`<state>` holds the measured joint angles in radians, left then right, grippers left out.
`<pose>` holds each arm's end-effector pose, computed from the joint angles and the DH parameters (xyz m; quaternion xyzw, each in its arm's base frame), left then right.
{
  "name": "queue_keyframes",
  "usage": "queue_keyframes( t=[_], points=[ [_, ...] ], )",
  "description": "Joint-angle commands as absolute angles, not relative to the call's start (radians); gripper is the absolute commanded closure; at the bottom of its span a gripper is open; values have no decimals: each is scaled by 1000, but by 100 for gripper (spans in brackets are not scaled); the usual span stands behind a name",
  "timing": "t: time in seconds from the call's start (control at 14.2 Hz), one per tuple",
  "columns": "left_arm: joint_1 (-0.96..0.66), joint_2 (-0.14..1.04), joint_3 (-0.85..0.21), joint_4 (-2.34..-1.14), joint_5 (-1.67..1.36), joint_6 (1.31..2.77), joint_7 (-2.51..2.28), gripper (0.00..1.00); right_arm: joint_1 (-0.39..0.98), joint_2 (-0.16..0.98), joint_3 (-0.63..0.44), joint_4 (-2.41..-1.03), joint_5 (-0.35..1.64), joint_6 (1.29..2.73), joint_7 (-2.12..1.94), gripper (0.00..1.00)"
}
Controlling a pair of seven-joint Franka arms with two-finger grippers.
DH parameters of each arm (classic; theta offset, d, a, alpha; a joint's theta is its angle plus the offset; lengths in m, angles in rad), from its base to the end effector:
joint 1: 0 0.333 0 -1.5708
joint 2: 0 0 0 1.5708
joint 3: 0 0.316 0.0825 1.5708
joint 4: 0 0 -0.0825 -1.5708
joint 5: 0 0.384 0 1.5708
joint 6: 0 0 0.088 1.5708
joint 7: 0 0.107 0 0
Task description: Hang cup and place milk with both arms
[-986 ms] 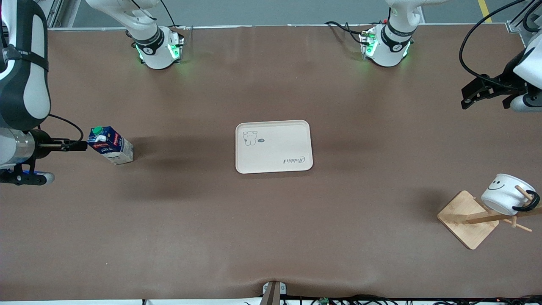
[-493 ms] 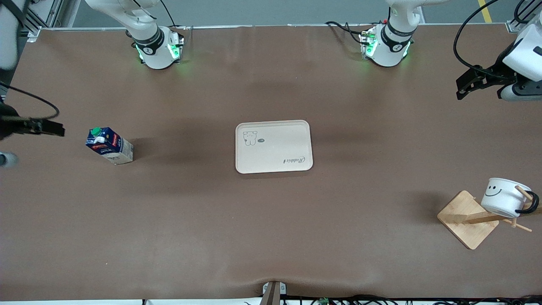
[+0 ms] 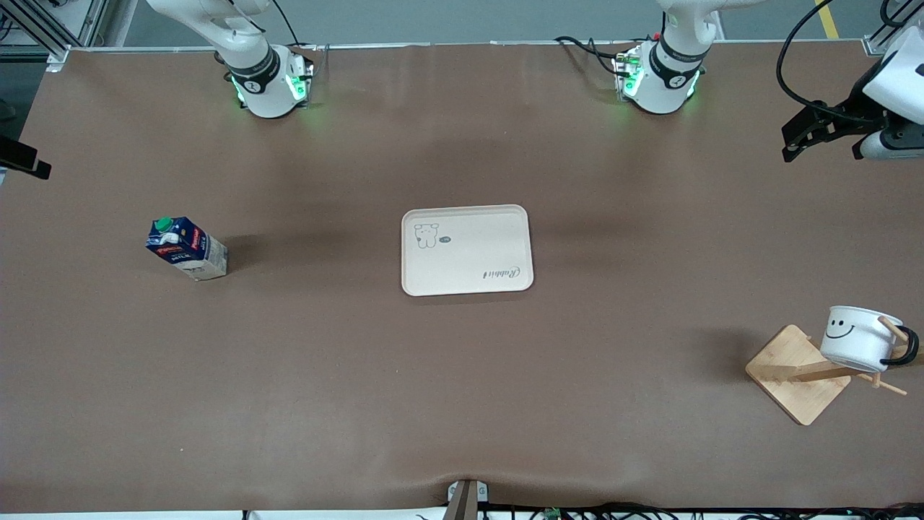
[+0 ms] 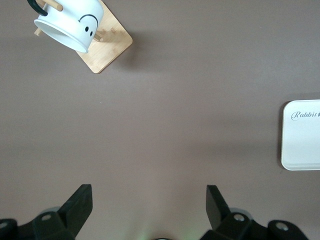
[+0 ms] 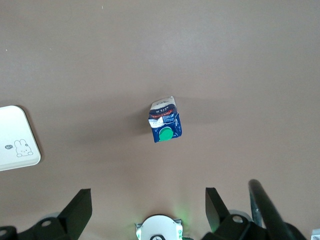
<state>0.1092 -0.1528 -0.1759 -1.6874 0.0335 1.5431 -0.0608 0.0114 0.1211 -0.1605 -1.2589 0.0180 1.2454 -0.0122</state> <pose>0.5025 -0.0373 0.6468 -0.9995 0.0015 -0.0050 0.0298 0.5490 -0.0728 0.6735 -0.9956 0.0660 0.0664 0.0044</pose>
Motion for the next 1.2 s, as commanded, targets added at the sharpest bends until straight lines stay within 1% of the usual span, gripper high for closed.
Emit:
queue_keyframes(
  t=[0.0,0.14,0.35,0.63,1.13],
  points=[
    [123,-178,-176,-1707,18,1539,-61,0,-6,-64,-152,-1552,25,1380,-12,0],
    [139,-182,-176,-1707,18,1526,-49,0,5,-63,-143,-1557,-23,1379,-9,0],
    [144,-196,-175,-1707,18,1516,-46,0,-6,-55,-149,-1542,-40,1384,-12,0],
    [150,-196,-166,-1703,-8,1516,-43,0,5,-28,-146,-1480,-72,1376,-12,0],
    [143,-187,-178,-1687,-9,1514,-58,0,0,-26,-144,-1479,-61,1370,-3,0]
  ],
)
